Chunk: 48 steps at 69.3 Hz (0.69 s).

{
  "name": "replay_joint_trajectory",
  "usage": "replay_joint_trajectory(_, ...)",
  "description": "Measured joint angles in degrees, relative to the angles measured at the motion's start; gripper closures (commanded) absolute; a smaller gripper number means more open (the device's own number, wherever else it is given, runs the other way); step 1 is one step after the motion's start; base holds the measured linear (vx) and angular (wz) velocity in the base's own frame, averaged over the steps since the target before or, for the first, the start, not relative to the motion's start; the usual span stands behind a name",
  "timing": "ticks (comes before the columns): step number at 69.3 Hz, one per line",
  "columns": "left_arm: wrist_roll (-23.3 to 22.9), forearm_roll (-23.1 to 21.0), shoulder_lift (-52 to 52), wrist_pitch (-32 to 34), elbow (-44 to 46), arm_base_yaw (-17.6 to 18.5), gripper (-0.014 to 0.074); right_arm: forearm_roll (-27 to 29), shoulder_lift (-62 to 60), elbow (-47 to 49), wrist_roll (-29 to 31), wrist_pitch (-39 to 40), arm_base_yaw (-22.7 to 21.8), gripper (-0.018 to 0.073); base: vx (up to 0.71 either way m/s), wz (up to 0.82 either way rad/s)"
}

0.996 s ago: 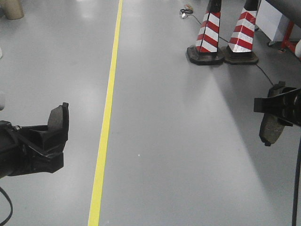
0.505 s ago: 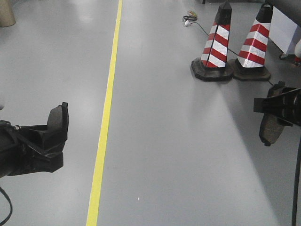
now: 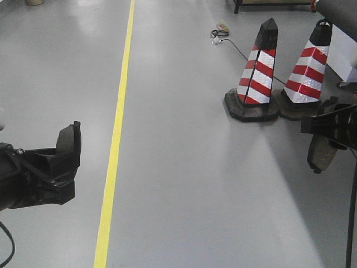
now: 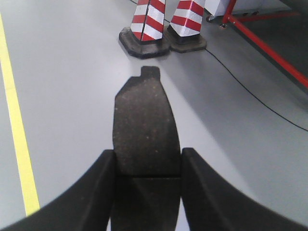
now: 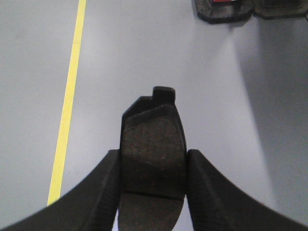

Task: Move and align brake pads A on conveyor
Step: 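Drive along the yellow floor line toward the striped cones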

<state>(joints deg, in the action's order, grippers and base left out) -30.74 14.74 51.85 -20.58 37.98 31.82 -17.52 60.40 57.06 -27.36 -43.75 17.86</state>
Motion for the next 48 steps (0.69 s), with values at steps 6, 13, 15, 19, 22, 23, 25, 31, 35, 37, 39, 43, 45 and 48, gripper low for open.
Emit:
replay_joint_trajectory(6,0.0,0.0,0.0,0.0,0.0,0.0,0.0576,0.0,0.0,0.0,0.0,0.0,0.0,0.0555,0.65,-0.11)
replay_joint_trajectory(13,0.0,0.0,0.0,0.0,0.0,0.0,0.0576,0.0,0.0,0.0,0.0,0.0,0.0,0.0555,0.65,-0.12)
replay_joint_trajectory(15,0.0,0.0,0.0,0.0,0.0,0.0,0.0576,0.0,0.0,0.0,0.0,0.0,0.0,0.0555,0.64,-0.1)
replay_joint_trajectory(19,0.0,0.0,0.0,0.0,0.0,0.0,0.0576,0.0,0.0,0.0,0.0,0.0,0.0,0.0555,0.63,-0.1)
replay_joint_trajectory(22,0.0,0.0,0.0,0.0,0.0,0.0,0.0576,0.0,0.0,0.0,0.0,0.0,0.0,0.0555,0.63,-0.09)
replay_joint_trajectory(23,0.0,0.0,0.0,0.0,0.0,0.0,0.0576,0.0,0.0,0.0,0.0,0.0,0.0,0.0555,0.63,-0.08)
replay_joint_trajectory(25,0.0,0.0,0.0,0.0,0.0,0.0,0.0576,0.0,0.0,0.0,0.0,0.0,0.0,0.0555,0.63,-0.08)
replay_joint_trajectory(31,0.0,0.0,0.0,0.0,0.0,0.0,0.0576,0.0,0.0,0.0,0.0,0.0,0.0,0.0555,0.62,-0.08)
replay_joint_trajectory(35,0.0,0.0,0.0,0.0,0.0,0.0,0.0576,0.0,0.0,0.0,0.0,0.0,0.0,0.0555,0.61,-0.07)
replay_joint_trajectory(37,0.0,0.0,0.0,0.0,0.0,0.0,0.0576,0.0,0.0,0.0,0.0,0.0,0.0,0.0555,0.61,-0.06)
replay_joint_trajectory(39,0.0,0.0,0.0,0.0,0.0,0.0,0.0576,0.0,0.0,0.0,0.0,0.0,0.0,0.0555,0.61,-0.06)
replay_joint_trajectory(43,0.0,0.0,0.0,0.0,0.0,0.0,0.0576,0.0,0.0,0.0,0.0,0.0,0.0,0.0555,0.61,-0.05)
replay_joint_trajectory(45,0.0,0.0,0.0,0.0,0.0,0.0,0.0576,0.0,0.0,0.0,0.0,0.0,0.0,0.0555,0.6,-0.05)
replay_joint_trajectory(48,0.0,0.0,0.0,0.0,0.0,0.0,0.0576,0.0,0.0,0.0,0.0,0.0,0.0,0.0555,0.6,-0.04)
